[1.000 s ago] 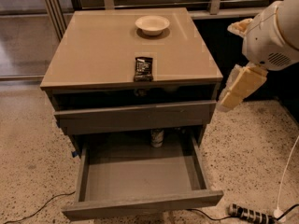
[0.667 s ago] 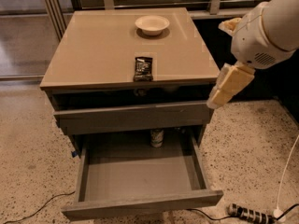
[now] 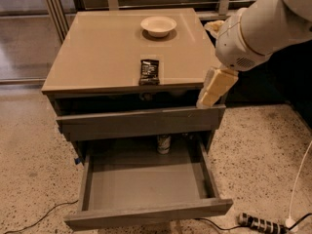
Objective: Place rxbar chocolate into middle drawer
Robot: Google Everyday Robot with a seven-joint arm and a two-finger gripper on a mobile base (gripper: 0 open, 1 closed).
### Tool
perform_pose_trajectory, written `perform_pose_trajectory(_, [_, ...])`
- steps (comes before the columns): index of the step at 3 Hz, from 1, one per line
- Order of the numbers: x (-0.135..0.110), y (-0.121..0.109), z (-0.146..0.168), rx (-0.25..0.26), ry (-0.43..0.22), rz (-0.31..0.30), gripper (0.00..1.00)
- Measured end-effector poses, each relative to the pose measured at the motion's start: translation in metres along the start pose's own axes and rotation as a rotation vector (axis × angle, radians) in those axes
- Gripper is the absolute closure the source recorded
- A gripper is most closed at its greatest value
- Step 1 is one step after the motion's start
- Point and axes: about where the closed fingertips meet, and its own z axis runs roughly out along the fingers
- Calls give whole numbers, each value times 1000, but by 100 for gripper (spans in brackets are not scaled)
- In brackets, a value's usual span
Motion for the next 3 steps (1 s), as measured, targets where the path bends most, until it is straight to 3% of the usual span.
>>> perform_pose_trajectory(2, [-16, -2, 49, 5, -49, -47, 0])
perform_pose_trajectory(3, [-39, -9, 85, 7, -107, -83, 0])
